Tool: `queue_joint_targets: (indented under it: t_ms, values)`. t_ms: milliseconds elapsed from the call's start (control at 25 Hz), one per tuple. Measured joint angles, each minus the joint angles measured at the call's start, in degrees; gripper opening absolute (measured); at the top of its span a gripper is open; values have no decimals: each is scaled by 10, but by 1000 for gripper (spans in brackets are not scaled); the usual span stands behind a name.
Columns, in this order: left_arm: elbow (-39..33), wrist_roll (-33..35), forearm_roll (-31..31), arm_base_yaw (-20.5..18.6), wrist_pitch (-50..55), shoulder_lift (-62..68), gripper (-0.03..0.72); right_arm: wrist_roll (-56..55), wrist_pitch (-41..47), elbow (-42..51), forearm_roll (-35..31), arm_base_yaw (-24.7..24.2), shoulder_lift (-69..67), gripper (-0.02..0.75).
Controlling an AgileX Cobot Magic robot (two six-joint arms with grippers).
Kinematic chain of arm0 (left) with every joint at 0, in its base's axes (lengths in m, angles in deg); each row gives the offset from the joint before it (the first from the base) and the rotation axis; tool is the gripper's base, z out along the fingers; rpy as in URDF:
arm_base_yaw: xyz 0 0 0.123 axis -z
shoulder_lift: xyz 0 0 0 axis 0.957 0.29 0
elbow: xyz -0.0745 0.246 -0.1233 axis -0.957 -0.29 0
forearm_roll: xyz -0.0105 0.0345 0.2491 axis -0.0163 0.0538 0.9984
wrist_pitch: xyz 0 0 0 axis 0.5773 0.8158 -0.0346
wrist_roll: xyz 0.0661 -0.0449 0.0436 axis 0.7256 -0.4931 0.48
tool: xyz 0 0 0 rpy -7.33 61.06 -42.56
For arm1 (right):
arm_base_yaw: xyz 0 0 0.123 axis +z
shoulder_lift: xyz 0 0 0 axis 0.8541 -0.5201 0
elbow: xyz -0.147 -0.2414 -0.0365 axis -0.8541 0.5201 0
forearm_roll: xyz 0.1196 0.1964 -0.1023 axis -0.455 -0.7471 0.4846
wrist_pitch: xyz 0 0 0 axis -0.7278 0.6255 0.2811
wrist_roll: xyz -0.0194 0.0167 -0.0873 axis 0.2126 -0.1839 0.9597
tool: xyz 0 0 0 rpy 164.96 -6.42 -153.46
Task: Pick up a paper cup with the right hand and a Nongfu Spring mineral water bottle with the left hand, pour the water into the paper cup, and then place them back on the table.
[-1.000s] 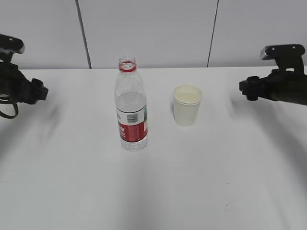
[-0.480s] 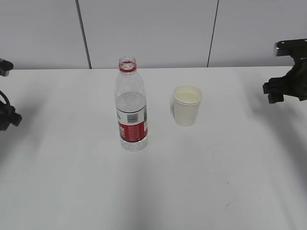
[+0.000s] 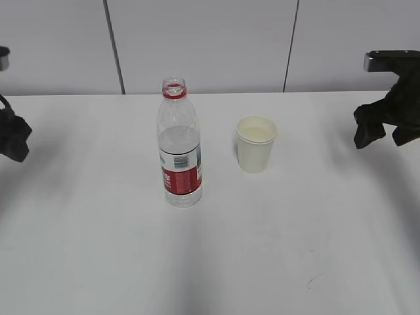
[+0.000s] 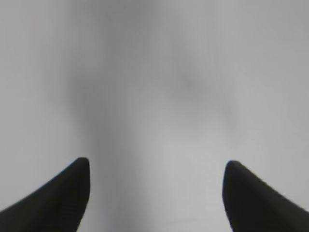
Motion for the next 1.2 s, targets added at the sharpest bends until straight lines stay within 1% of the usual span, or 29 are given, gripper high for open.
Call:
queue_joint_targets:
  t_ms: [440,600,760,920,1080,1200]
  values:
    - [3,26,-60,0,101,-142,522,41,81,-1,-28,0,129,592]
    - [3,32,-68,0,125,-182,522,59,115,0,-48,0,173,592]
    - [-2,33,-72,0,150,-222,523,69,133,24,-60,0,224,592]
    - [-37,40,-85,0,157,-273,523,84,137,66,-73,0,284,592]
    - [-92,41,-90,0,161,-334,523,86,138,126,-74,0,350,592]
    - [-137,41,-109,0,163,-385,523,89,138,176,-76,0,398,592]
